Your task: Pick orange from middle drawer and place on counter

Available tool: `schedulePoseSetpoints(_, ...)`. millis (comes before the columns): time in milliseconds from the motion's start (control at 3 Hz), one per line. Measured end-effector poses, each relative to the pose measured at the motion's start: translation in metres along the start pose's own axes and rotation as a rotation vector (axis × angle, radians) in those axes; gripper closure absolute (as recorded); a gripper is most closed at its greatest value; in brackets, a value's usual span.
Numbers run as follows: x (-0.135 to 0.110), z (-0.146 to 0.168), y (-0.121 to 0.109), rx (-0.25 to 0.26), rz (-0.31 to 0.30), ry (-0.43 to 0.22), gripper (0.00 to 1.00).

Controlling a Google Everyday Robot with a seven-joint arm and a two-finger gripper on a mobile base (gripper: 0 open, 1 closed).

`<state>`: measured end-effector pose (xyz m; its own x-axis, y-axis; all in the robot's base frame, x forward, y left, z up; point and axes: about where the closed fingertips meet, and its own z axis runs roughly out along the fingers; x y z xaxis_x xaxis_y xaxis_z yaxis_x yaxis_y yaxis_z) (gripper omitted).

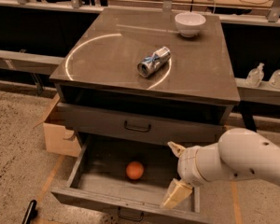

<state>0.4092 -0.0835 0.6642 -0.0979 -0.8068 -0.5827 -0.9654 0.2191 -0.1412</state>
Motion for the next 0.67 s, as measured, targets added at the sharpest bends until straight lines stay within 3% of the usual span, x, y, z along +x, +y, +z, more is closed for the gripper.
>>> schedulePoseSetpoints(333,0.011,0.047,-0.017,0.048,0.057,-0.105,0.0)
schedulePoseSetpoints(667,0.027,0.088,-0.031,0.08,0.098,-0.14,0.0)
